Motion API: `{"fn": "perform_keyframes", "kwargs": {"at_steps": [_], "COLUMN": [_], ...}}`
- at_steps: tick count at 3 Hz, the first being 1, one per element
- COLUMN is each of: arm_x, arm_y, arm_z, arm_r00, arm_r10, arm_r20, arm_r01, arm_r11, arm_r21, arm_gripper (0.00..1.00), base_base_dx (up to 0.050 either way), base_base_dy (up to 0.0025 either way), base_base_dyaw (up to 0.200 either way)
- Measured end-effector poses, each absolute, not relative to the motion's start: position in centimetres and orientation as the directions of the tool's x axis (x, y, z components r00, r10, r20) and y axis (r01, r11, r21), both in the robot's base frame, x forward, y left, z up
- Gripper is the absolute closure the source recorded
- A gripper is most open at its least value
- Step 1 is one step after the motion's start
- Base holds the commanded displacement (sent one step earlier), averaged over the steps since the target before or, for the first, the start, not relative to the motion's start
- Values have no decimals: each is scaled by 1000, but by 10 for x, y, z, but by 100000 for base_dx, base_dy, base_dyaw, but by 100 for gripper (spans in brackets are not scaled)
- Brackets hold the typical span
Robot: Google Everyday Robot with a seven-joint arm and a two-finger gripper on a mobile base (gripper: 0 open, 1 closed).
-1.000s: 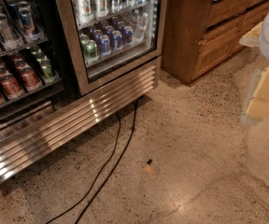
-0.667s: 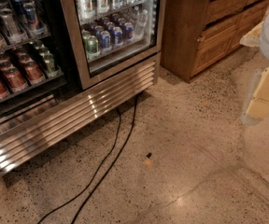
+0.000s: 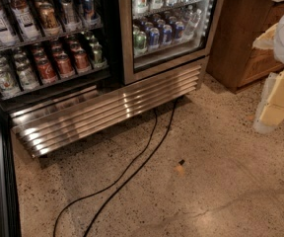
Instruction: Close left fridge door
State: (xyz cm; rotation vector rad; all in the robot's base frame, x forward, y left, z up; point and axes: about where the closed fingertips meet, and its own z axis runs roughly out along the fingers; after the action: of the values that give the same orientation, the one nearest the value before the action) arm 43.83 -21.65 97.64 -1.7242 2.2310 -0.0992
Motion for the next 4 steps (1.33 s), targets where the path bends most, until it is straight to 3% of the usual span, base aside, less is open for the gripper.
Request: {"fn": "perform_keyframes", "kwargs": {"at_steps": [4], "arm_x": [438], "arm_y": [-217], "arm_z": [976], "arm_r00": [-221], "arm_r10": [-953], "arm_r20": [-207], "arm_r01": [-931], "arm_r11": [270], "arm_r21": [-247], "arm_gripper": [0], "base_base_dx": [6], "base_base_dy": [-8], "base_base_dyaw": [19085]}}
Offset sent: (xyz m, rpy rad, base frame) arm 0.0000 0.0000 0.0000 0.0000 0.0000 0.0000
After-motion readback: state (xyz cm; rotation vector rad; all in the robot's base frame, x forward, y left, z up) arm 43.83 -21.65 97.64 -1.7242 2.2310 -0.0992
